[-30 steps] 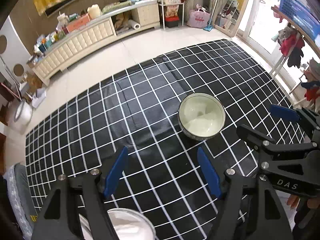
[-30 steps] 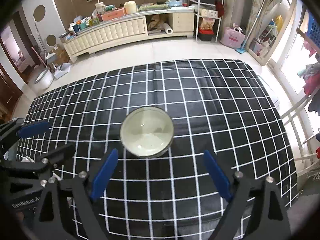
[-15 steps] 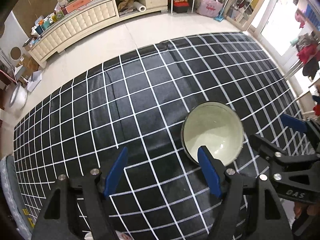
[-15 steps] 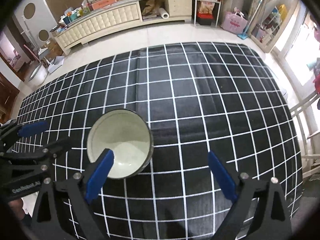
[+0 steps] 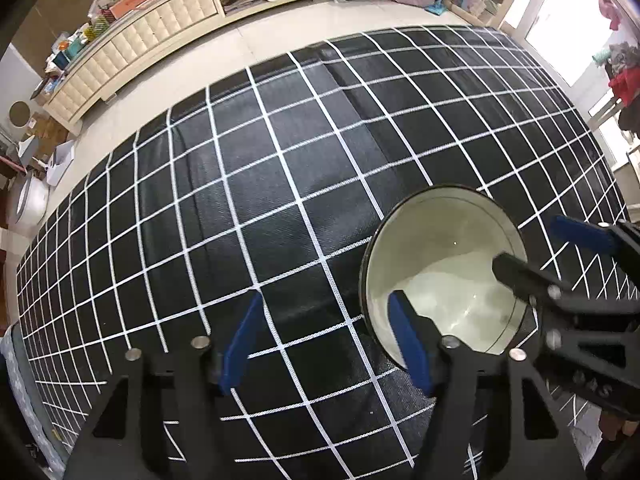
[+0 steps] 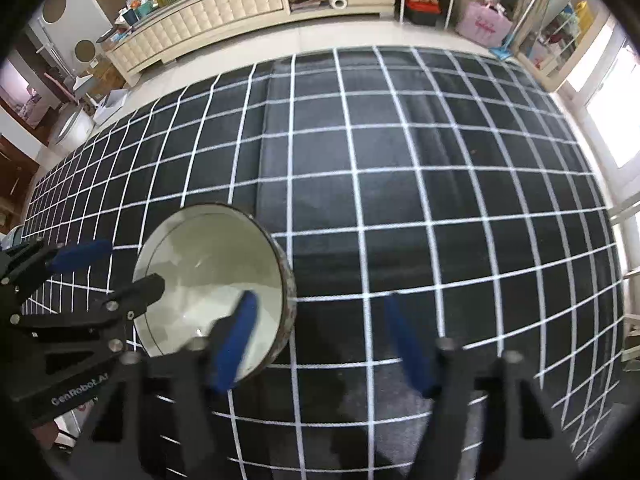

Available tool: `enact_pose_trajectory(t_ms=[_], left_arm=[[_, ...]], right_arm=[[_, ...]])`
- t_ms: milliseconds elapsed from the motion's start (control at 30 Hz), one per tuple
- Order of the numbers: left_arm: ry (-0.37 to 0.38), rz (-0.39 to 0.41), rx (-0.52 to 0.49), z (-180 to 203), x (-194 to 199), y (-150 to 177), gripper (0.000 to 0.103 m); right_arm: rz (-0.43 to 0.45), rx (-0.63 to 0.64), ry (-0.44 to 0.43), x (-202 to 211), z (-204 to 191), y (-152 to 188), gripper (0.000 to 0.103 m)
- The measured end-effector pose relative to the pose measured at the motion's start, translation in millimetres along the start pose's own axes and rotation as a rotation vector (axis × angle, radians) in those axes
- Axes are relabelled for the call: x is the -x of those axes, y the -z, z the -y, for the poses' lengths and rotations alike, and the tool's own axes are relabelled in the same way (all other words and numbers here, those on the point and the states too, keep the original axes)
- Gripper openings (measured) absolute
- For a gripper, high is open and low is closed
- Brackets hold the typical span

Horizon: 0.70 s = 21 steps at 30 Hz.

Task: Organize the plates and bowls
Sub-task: 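Move the left gripper to the green-rimmed floral bowl, then grasp the rim of the floral bowl with the left gripper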

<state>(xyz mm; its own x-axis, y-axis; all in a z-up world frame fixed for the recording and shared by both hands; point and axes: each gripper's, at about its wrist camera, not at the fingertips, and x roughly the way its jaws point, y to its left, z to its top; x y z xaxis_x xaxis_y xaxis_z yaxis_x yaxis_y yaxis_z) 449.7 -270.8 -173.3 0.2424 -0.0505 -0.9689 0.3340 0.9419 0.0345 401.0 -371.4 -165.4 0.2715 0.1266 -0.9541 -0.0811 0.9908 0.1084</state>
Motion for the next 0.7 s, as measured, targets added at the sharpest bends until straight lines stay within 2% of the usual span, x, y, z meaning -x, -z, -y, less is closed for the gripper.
enact_pose_trajectory(t_ms=[33, 167, 233, 367, 433, 533, 700], left_arm=[[-0.007, -0.006, -0.007, 2, -3, 0, 0.053], [0.027, -0.008, -0.032, 6, -8, 3, 0.038], [0.039, -0.014, -0.025, 7, -10, 3, 0.034], [0.092, -0.023, -0.017, 11, -13, 6, 0.018], [0.088, -0.028, -0.030, 17, -14, 5, 0.013], [0.051, -0.024, -0.049, 25, -11, 9, 0.013], [0.063, -0.026, -0.033, 28, -9, 11, 0.012]], right_arm=[[-0.013, -0.001, -0.006, -4, 0, 1, 0.052], [0.004, -0.017, -0.058, -5, -1, 8, 0.038], [0.013, -0.033, -0.086, -4, 0, 12, 0.034], [0.004, -0.060, -0.126, -2, 0, 16, 0.023], [-0.002, -0.056, -0.132, 0, -1, 19, 0.020], [0.002, -0.046, -0.111, 1, -3, 21, 0.019], [0.010, -0.047, -0.085, 5, -7, 24, 0.017]])
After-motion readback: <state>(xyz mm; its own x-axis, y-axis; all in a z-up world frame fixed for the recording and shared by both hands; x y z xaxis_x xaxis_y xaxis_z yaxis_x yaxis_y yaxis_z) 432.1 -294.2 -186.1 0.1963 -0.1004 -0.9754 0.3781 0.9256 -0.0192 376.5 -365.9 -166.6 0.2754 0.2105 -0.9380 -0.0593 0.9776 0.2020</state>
